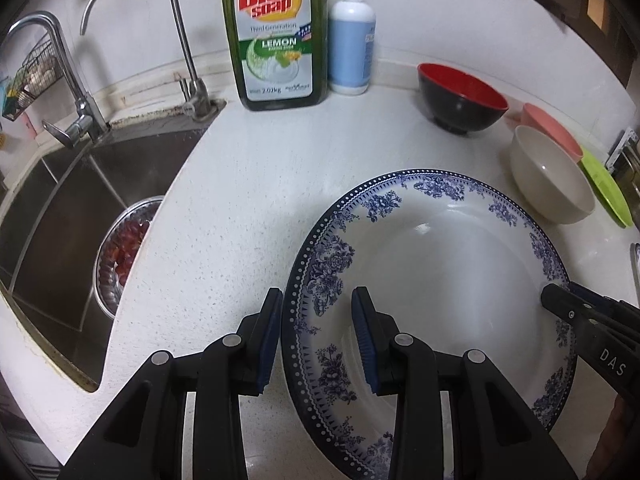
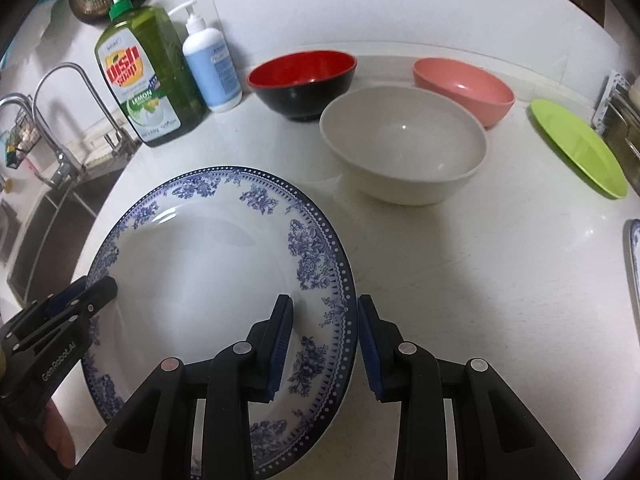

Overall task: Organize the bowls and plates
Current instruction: 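Carry the held plate with both grippers toward the counter beside the sink, then lower the plate onto the counter and open both grippers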

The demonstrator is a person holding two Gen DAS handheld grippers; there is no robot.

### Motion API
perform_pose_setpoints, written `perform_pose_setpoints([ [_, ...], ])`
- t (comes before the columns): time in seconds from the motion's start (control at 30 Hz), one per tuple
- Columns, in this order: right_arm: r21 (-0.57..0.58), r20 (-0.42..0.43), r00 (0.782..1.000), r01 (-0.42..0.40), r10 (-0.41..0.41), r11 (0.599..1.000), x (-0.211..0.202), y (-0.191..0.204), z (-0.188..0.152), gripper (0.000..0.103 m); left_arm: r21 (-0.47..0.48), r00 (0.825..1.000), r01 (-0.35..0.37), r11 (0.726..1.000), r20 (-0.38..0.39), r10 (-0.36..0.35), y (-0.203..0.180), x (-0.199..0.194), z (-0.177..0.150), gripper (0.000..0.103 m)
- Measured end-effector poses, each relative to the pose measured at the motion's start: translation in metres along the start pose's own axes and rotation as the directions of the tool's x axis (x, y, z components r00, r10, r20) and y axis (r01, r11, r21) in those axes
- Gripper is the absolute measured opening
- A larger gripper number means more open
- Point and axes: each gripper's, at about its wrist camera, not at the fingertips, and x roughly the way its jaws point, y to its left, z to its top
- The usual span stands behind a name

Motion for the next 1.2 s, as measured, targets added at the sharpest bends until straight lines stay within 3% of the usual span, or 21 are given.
perform_pose_setpoints([
  [0.27,-0.003,-0.029,1.000,0.007,-0.007,1.000,0.019,0.005,-0.002,0.034,-0.008,1.000,0.004,1.000,-0.017,-0.004,0.004,0.009,0.000,0.035],
  [1.0,-0.011,-0.044,0.999,0.014,-0.015,1.000,0.023,0.009,-0.001,0.035,-0.029,0.999,0.015,0.999,-0.042,-0.016,0.007,0.013,-0.003,0.036],
  [1.1,-0.009,-0.042,0.999,0.009,-0.009,1.000,0.023,0.008,-0.001,0.035,-0.022,0.999,0.013,1.000,-0.032,-0.013,0.005,0.009,-0.003,0.041],
  [1.2,-0.002,-0.043,0.999,-0.006,0.006,1.000,0.021,0.006,-0.002,0.039,-0.008,1.000,0.009,1.000,0.002,-0.009,0.001,0.000,-0.002,0.057],
])
